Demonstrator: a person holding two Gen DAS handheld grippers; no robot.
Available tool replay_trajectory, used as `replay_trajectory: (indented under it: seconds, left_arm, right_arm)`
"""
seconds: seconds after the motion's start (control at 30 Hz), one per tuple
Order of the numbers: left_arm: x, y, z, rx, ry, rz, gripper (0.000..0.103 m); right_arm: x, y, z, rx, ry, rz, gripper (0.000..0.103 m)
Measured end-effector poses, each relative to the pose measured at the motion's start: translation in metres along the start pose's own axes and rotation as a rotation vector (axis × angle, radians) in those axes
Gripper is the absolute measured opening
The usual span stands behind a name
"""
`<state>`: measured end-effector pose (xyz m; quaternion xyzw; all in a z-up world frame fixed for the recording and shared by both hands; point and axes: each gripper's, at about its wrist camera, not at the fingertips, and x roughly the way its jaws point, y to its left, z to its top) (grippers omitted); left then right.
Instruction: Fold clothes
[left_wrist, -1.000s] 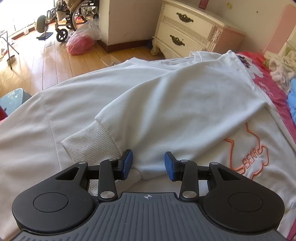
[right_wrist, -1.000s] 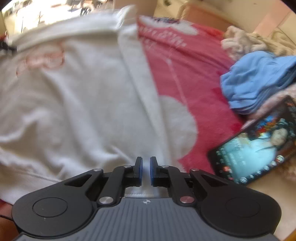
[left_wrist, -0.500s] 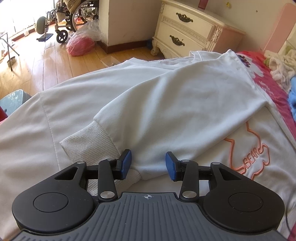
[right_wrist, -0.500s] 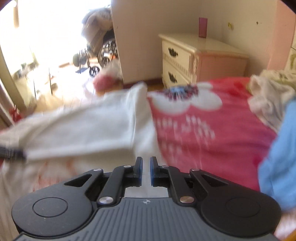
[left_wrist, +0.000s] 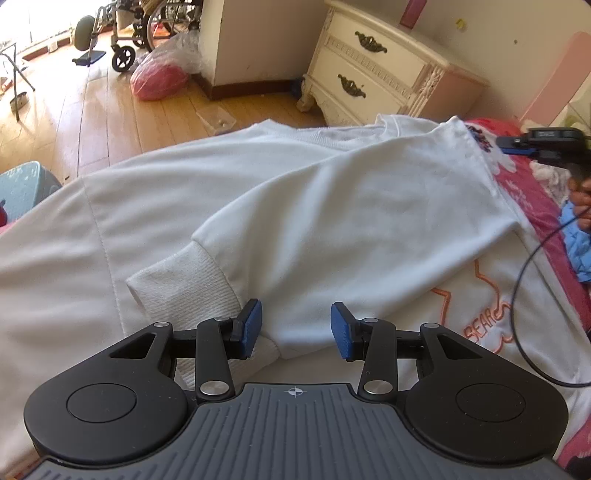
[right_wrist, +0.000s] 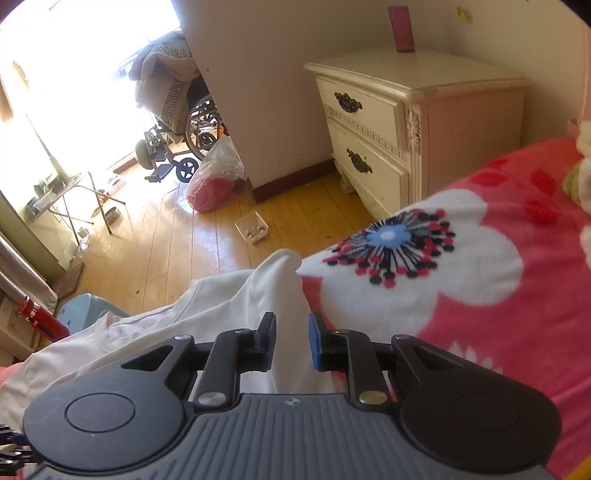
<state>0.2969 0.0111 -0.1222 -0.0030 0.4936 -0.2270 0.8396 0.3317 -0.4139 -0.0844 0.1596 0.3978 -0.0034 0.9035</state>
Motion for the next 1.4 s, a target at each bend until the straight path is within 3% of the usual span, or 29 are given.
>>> replay_trajectory:
  seconds: [0.23, 0.7, 0.8, 0.9, 0.97, 1.17, 1.3, 1.4]
  left_arm:
    - [0.001, 0.006, -0.001, 0.007, -0.002, -0.006, 0.041]
    - [0.006, 0.009, -0.002, 0.017, 0.022, -0.006, 0.041]
    - [0.007, 0.009, -0.002, 0.023, 0.024, -0.005, 0.042]
    - [0.007, 0.009, -0.003, 0.023, 0.023, -0.004, 0.042]
    - [0.007, 0.009, -0.003, 0.023, 0.021, -0.003, 0.042]
    - [0.008, 0.009, -0.003, 0.028, 0.022, 0.0, 0.042]
    - [0.008, 0.008, -0.004, 0.031, 0.02, 0.003, 0.042]
    - [0.008, 0.008, -0.004, 0.03, 0.017, 0.003, 0.042]
  right_arm:
    - [0.038, -0.016, 0.019, 0.062, 0.007, 0.002, 0.021]
    - [0.095, -0.08, 0.011, 0.463, 0.072, 0.318, 0.021]
    - [0.099, -0.08, 0.007, 0.436, 0.086, 0.319, 0.021]
    - [0.096, -0.07, 0.008, 0.348, 0.081, 0.306, 0.018]
    - [0.089, -0.06, 0.009, 0.254, 0.069, 0.279, 0.003]
    - [0.073, -0.041, 0.008, 0.102, -0.027, 0.129, 0.002]
    - [0.076, -0.023, 0.006, -0.023, -0.057, -0.108, 0.004]
    - [0.064, -0.027, 0.01, 0.004, -0.099, -0.108, 0.004]
